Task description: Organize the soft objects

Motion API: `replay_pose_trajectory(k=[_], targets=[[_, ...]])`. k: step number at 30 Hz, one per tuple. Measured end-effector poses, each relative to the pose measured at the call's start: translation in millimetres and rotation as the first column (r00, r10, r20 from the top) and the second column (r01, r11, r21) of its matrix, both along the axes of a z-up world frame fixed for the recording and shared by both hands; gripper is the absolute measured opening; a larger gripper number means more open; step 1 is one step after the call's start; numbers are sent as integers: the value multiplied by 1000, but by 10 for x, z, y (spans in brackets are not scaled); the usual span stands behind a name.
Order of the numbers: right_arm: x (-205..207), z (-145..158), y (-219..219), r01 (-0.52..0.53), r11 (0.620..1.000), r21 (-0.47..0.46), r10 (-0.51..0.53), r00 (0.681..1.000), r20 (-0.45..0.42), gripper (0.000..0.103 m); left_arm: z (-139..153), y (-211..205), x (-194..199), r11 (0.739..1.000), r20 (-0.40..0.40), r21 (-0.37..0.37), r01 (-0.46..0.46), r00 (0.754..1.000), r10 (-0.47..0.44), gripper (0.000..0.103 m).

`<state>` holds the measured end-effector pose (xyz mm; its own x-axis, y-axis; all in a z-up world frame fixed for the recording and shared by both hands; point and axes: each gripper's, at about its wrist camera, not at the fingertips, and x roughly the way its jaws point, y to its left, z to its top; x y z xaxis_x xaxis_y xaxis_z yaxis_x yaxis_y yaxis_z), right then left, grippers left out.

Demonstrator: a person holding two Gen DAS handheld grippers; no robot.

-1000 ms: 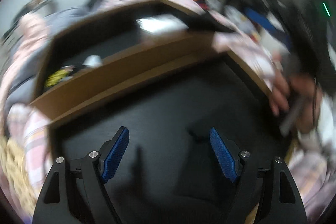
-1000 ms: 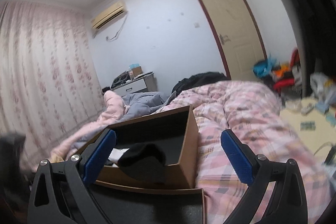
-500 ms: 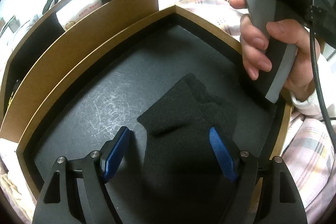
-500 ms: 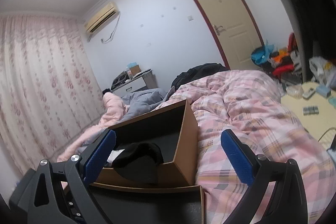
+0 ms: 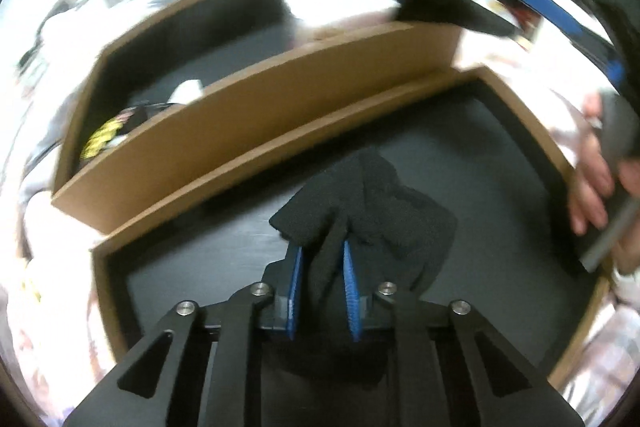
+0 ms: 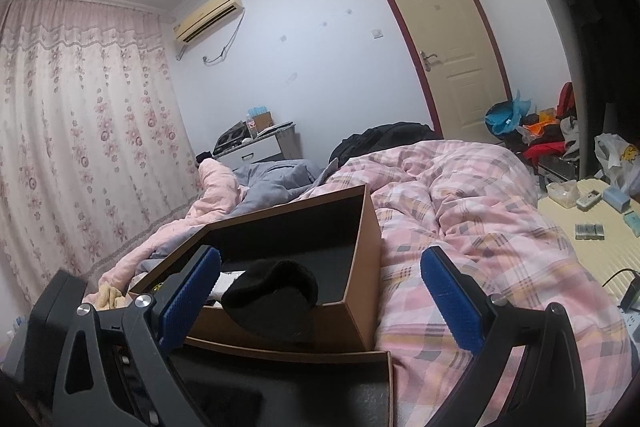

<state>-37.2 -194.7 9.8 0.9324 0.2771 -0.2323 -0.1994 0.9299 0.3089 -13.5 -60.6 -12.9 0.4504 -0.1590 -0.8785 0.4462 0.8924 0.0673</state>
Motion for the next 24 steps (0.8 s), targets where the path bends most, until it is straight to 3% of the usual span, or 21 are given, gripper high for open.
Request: replay_pose_trajectory(k=[5,10,14,19,24], targets=[[-15,9,51,-2,1000,-30,2,1000,6,100,219,155,-96,996,55,-89,-31,998,36,15],[-18,11,69,-2,999,-40,3,1000,7,100,345,151,-198,990,45,-139,-2,999,8,16],[-18,12,71,-2,999,-39,3,1000,7,100,221,128,-201,993,-9,-117,16,1000,-18,16],[-20,9,82,-5,999,-46,5,1000,5,100,55,60,-166,997,-20,-65,39,999,-40,16],[-22,11,100,-6,998,-57,6,1000,6,100,69,63,-166,996,-22,-78,43,999,-45,16]])
